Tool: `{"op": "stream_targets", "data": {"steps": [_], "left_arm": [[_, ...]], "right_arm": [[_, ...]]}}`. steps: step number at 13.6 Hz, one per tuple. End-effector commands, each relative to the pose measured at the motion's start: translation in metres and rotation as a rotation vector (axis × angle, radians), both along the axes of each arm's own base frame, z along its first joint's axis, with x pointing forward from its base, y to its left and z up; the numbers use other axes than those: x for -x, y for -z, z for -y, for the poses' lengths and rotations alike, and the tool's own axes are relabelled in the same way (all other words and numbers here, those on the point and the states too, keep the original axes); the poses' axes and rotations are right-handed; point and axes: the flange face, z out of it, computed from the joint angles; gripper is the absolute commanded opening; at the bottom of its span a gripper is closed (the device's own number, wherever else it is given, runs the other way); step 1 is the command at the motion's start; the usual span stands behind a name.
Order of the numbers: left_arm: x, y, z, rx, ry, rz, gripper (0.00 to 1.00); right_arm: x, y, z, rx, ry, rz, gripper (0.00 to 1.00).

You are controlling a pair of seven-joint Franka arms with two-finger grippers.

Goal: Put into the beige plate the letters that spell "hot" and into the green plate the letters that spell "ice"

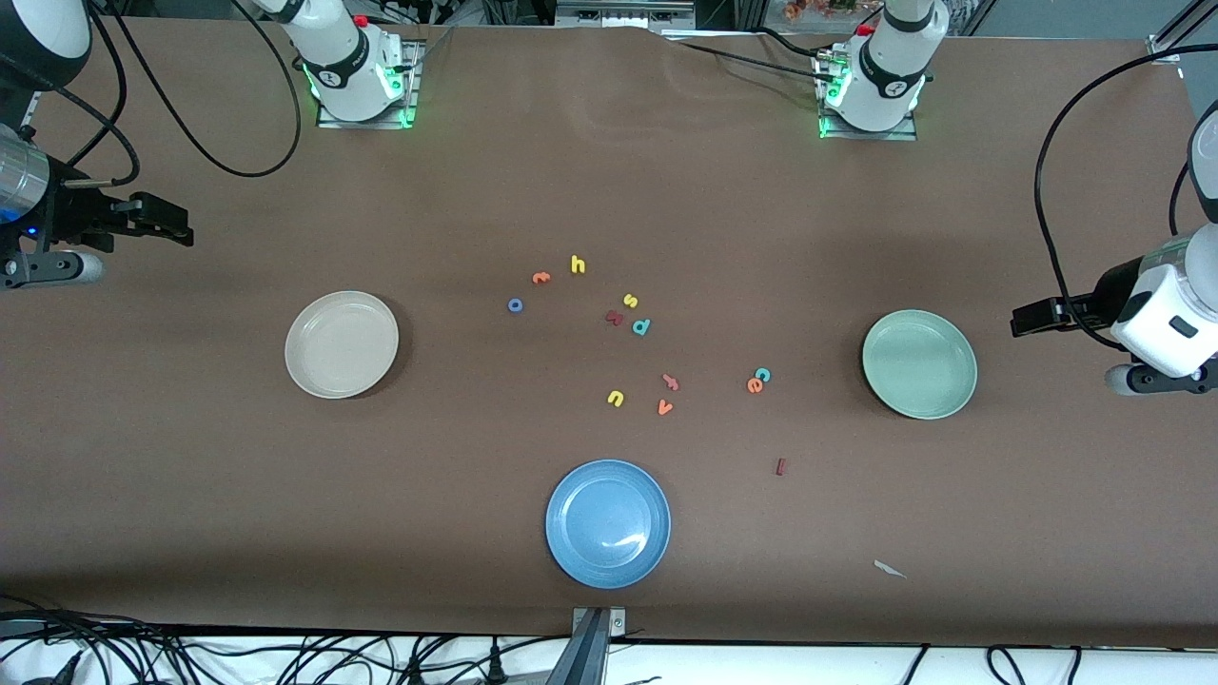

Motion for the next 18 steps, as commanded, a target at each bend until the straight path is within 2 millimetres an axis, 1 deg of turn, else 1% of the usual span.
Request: {"op": "stream_targets", "data": {"steps": [1,11,13,16,18], "left_arm": [[0.005,-0.004,0.002,0.033,0.01,0.002,1.0],[0.005,-0.003,0.003,0.032,0.01,0.0,1.0],[0.004,-0.001,0.01,0.05,-0.008,-0.003,1.0],[0.002,0.006,0.029,0.084,-0.042,-0.015,1.0],[0.001,0.019,0.053,0.077,-0.053,-0.035,1.0]], "right_arm": [[-0.004,-0.006,0.002,0.005,0.014,0.011,1.0],[-0.004,-0.006,0.002,0.005,0.017,0.011,1.0],[-0.004,-0.005,0.001,0.004,0.016,0.011,1.0],[-0.005,-0.007,0.0,0.001,0.011,0.021,1.0],[-0.007,-0.007,0.0,0.001,0.003,0.027,1.0]]}}
